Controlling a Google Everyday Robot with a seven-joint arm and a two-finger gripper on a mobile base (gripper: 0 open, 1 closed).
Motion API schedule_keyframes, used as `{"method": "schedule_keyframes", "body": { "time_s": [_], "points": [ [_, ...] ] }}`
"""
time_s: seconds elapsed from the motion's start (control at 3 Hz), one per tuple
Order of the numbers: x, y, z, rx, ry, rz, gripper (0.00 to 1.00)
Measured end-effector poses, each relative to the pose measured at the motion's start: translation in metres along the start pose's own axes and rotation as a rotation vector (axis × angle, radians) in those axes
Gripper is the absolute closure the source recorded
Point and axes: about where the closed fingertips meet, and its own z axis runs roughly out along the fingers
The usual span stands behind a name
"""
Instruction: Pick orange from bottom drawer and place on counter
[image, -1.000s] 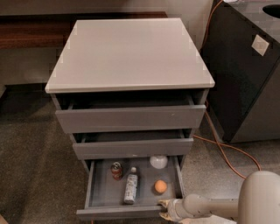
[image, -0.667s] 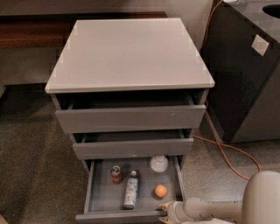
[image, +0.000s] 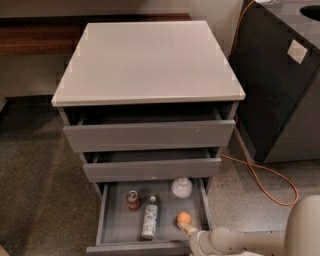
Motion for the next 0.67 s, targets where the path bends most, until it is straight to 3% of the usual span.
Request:
{"method": "schedule_keyframes", "body": {
  "time_s": [0.67],
  "points": [
    [-0.012, -0.047, -0.028, 0.003, 0.008, -0.004, 0.00]
  ]
}}
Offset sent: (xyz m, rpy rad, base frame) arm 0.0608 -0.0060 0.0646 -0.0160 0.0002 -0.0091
